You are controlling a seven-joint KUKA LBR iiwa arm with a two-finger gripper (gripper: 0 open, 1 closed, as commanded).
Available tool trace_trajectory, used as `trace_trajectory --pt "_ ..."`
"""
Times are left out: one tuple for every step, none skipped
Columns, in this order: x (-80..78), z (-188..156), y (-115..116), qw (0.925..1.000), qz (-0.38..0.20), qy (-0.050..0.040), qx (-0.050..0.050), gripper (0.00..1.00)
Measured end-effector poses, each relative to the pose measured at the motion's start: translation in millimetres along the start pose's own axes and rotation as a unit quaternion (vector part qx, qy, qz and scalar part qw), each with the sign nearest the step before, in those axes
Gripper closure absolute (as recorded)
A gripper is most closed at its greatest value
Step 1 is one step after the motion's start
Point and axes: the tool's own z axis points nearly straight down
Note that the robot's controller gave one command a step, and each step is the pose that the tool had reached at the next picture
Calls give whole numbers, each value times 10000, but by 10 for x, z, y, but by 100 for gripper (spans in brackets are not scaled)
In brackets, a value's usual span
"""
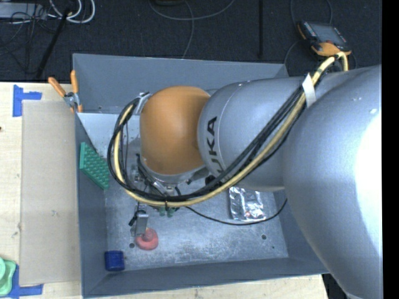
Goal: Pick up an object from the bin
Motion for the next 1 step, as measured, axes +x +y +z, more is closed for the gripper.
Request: trace_trajectory --pt "430 1005 -554 9928 -1198 5 7 0"
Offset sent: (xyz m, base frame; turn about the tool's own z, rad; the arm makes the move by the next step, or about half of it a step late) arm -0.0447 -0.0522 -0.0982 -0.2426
